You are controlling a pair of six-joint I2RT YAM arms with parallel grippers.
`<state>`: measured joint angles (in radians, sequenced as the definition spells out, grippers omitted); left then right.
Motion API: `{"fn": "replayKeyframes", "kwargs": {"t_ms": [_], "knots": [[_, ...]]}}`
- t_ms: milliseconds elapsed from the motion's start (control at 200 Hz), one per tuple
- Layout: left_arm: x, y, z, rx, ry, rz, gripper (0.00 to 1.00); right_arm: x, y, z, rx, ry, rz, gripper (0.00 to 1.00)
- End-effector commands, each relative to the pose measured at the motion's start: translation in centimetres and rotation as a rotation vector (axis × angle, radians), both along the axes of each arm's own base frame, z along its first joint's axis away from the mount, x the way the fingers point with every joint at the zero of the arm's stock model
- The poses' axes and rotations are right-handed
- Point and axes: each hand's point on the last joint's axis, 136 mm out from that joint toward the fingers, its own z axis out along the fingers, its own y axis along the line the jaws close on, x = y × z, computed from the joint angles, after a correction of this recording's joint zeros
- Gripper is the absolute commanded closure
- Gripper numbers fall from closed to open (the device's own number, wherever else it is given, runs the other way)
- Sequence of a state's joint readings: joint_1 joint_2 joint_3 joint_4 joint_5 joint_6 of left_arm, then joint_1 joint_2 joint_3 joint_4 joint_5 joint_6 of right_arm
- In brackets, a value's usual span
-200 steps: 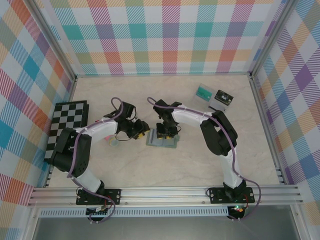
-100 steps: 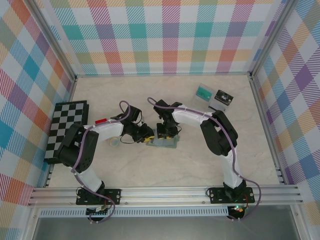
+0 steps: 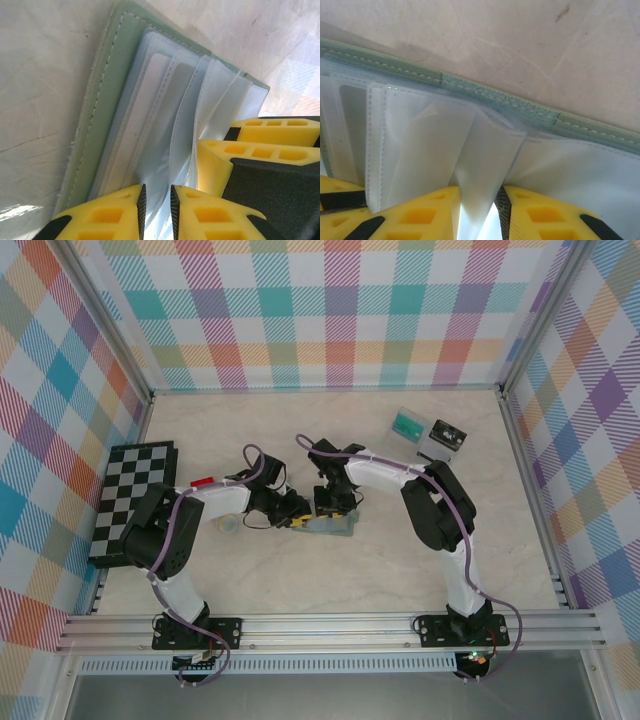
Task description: Take the credit cards out of the card holder
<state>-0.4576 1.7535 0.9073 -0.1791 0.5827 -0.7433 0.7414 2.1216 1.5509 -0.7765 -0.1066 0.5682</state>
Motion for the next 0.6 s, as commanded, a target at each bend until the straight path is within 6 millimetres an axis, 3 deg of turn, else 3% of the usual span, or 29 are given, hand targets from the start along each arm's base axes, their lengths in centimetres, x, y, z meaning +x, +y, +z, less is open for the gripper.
{"fn": "replayKeyframes", "kwargs": {"t_ms": [0, 160, 325, 455, 595], "knots": [[-0.4, -0.7, -0.3, -0.024, 0.013, -0.033, 0.78, -2.0, -0.9, -4.4, -0.059, 0.088, -0.003, 0.73], [-0.4, -1.0, -0.2, -0.040, 0.009, -0.041, 0.84, -1.7, -0.1, -3.5, -0.009, 0.080, -0.009, 0.75], [-0.4, -1.1, 0.1, -0.048, -0.006, -0.050, 0.92, -0.5, 0.5, 0.0, 0.079, -0.002, -0.036, 0.73], [0.1, -1.9, 1.3, -0.107, -0.043, -0.058, 0.97, 0.6, 0.1, 3.0, 0.123, -0.081, -0.092, 0.66], [0.4, -2.8, 2.5, -0.170, -0.070, -0.074, 0.92, 1.4, -1.7, 5.3, 0.112, -0.175, -0.174, 0.59]]}}
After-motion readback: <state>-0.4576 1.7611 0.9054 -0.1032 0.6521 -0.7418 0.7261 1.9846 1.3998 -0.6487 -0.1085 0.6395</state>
